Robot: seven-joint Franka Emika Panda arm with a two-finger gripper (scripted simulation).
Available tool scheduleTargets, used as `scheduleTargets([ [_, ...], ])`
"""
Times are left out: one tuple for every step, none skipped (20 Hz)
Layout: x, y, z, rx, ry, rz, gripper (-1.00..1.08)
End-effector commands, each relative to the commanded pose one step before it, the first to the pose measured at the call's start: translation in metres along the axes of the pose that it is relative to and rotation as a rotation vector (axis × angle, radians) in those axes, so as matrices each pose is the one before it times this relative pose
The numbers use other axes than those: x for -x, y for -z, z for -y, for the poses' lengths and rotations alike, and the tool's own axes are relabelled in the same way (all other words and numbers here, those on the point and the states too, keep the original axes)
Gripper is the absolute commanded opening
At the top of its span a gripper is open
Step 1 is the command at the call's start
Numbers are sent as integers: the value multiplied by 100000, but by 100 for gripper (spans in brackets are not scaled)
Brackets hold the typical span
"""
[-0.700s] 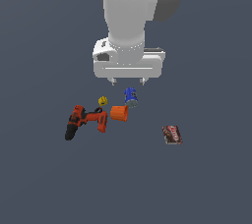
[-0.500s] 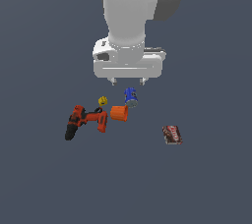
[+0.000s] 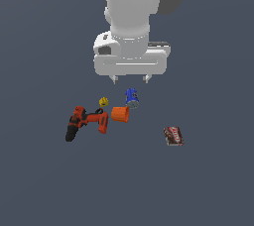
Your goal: Pick up a designated object from a clutter of objects.
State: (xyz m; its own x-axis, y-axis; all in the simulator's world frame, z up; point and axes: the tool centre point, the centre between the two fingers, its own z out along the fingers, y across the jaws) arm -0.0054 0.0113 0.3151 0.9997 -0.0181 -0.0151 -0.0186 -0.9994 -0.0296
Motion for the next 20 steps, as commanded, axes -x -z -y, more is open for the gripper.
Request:
scheduleTargets([
  [23,-194,-101,-37,-572,115,100],
  [9,-162,-90,-48,-616,6,100],
  [7,-199,-114,-60,-800,-22,100],
  [7,-238,-138,-71,-978,-39,100],
  [10,-282,-165,-82,-1156,-41,100],
  [16,-334,-194,-95,-1344,-27,100],
  [23,-389,-226,-106,-1547,-14,100],
  [28,-439,-257,-116,-1747,-12,100],
  [32,-482,-286,-124,-1943,-22,100],
  [36,-525,-317,-130,-2141,-30,100],
  [42,-571,-350,-134,-2345,-30,100],
  [49,-617,-384,-137,-2548,-30,100],
  [56,-660,-418,-137,-2752,-34,100],
  [63,-701,-454,-135,-2958,-38,100],
  [70,-742,-492,-130,-3165,-42,100],
  [78,-781,-531,-122,-3373,-48,100],
  [85,-818,-572,-111,-3582,-54,100],
  [92,-854,-615,-97,-3792,-63,100],
  [98,-876,-651,-79,-3952,-72,100],
  [99,-865,-666,-57,-3972,-81,100],
])
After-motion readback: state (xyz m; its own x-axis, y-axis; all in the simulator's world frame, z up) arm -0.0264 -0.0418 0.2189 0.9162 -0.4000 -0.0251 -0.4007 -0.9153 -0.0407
